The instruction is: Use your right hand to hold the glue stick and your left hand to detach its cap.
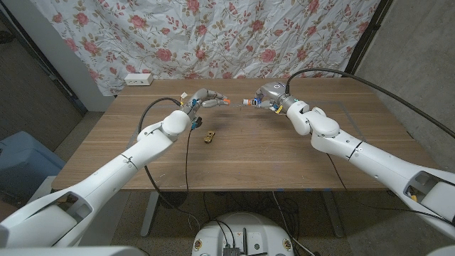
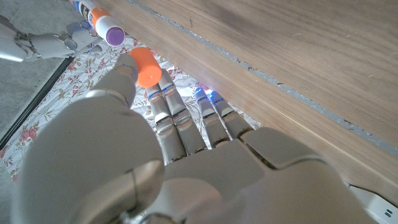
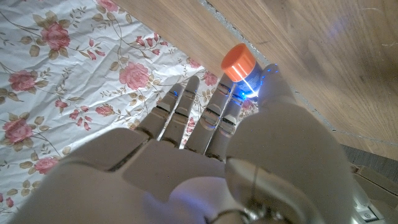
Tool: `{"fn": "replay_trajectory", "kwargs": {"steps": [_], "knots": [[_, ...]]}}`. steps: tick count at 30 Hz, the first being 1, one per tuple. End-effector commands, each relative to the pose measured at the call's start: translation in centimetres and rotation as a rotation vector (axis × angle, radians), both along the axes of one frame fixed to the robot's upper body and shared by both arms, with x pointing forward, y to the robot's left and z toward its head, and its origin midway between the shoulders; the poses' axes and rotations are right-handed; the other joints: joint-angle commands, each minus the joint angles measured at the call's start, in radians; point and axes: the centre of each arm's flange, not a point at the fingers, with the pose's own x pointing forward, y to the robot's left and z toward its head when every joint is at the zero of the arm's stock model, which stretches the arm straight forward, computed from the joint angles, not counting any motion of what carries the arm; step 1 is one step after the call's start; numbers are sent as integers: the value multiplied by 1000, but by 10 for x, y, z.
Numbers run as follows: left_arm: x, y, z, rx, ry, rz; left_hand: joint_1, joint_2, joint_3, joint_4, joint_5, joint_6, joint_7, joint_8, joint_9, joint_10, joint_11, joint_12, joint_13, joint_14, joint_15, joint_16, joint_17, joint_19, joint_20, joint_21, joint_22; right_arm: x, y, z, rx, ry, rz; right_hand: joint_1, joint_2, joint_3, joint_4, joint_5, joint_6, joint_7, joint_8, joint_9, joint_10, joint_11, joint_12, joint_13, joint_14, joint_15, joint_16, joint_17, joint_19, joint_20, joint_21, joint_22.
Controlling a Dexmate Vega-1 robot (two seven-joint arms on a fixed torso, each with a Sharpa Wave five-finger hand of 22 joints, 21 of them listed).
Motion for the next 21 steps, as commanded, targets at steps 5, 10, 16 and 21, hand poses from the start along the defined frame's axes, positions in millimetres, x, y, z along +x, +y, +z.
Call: {"fn": "replay_trajectory", "kwargs": {"steps": [5,10,16,21], "knots": [[2,9,-9,36,29,26,-13,5,-8,-2,5,-3,4,-3,3,-14,-4,2,0,-1,-81,1,1,-3,2,2,4,0,-7,-4,-22,45,-24,1,14,-1,2,5,61,-33,4,3,8,1,4,5,3,-126,4,3,10,1,2,3],[0,11,-4,96,22,49,-14,6,-9,-2,5,1,3,-1,3,-12,-4,3,0,1,-81,2,1,-3,2,3,4,1,-11,-5,-28,53,-32,0,15,-2,2,5,60,-33,3,3,8,1,4,5,4,-126,5,3,10,2,2,3],[-1,13,2,168,18,85,-14,8,-10,-2,5,2,2,-1,3,-11,-4,5,0,-2,-86,2,1,-4,3,3,4,3,-15,-8,-36,67,-43,1,15,-3,1,5,60,-33,2,3,7,1,4,5,4,-127,5,3,11,2,2,3],[-2,17,9,218,9,114,-15,10,-11,-3,6,4,1,0,3,-11,-4,6,0,-8,-88,0,0,-14,-2,0,4,4,-17,-10,-42,76,-52,0,15,-3,2,5,59,-33,1,3,6,1,4,5,4,-126,5,3,12,2,2,3]]}}
